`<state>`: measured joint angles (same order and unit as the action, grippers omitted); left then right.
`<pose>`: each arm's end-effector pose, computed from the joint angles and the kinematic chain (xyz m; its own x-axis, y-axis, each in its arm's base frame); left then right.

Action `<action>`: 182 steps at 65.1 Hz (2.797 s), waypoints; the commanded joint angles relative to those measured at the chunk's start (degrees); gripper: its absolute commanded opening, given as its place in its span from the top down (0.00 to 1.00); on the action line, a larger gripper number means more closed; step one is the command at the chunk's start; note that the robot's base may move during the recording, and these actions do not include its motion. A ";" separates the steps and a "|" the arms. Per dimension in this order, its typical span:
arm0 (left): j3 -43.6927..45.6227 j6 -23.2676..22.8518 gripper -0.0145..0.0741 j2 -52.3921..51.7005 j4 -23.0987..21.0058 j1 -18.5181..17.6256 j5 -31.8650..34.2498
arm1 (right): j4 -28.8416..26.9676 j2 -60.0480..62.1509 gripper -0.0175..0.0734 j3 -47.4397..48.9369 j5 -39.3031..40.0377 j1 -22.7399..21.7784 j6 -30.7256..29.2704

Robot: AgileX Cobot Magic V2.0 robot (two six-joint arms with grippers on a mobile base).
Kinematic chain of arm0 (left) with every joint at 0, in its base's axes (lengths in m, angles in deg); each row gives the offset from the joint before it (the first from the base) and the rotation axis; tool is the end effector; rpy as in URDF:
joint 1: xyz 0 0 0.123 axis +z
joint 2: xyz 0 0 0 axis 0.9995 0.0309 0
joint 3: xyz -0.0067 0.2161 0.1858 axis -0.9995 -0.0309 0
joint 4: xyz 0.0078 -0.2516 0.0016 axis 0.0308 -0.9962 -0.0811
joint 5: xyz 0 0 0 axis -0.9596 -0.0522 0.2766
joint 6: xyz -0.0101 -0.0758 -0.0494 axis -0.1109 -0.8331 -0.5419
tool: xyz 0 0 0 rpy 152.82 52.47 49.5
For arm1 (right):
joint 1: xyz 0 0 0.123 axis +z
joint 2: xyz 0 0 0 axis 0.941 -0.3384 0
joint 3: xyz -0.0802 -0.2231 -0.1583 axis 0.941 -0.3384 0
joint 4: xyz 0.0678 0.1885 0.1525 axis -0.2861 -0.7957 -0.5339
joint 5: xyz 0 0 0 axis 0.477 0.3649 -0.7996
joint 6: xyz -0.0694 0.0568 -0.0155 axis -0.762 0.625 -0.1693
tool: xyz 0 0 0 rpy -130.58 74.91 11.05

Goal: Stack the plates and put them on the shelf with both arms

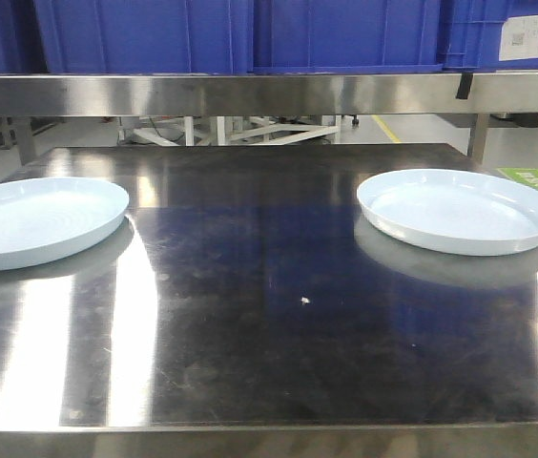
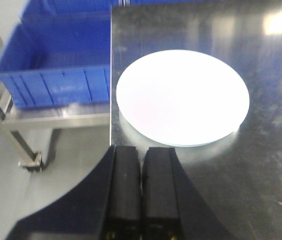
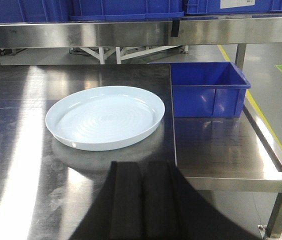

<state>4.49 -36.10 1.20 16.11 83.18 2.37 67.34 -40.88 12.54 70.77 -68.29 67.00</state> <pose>0.1185 -0.0104 0.2859 -0.4708 0.0844 -0.8782 0.1081 0.9934 0.0375 0.0565 0.0027 0.1905 -0.0800 0.0817 -0.9934 -0.0363 0.9957 0.0848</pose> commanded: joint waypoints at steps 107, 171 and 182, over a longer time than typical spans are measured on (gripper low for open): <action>45.43 -0.52 0.37 62.64 -17.40 11.10 -15.76 | 0.35 0.94 0.75 0.02 4.82 -0.29 -0.19; 45.55 -0.52 0.53 68.95 -17.86 9.09 -14.48 | 0.35 0.94 0.75 0.02 4.82 -0.29 -0.19; 45.55 -0.52 0.53 68.98 -17.86 9.09 -15.12 | 0.35 0.94 0.75 0.02 4.82 -0.29 -0.19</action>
<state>48.60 -36.22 72.68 -0.48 92.50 -13.55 67.34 -40.88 12.54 70.77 -68.29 67.00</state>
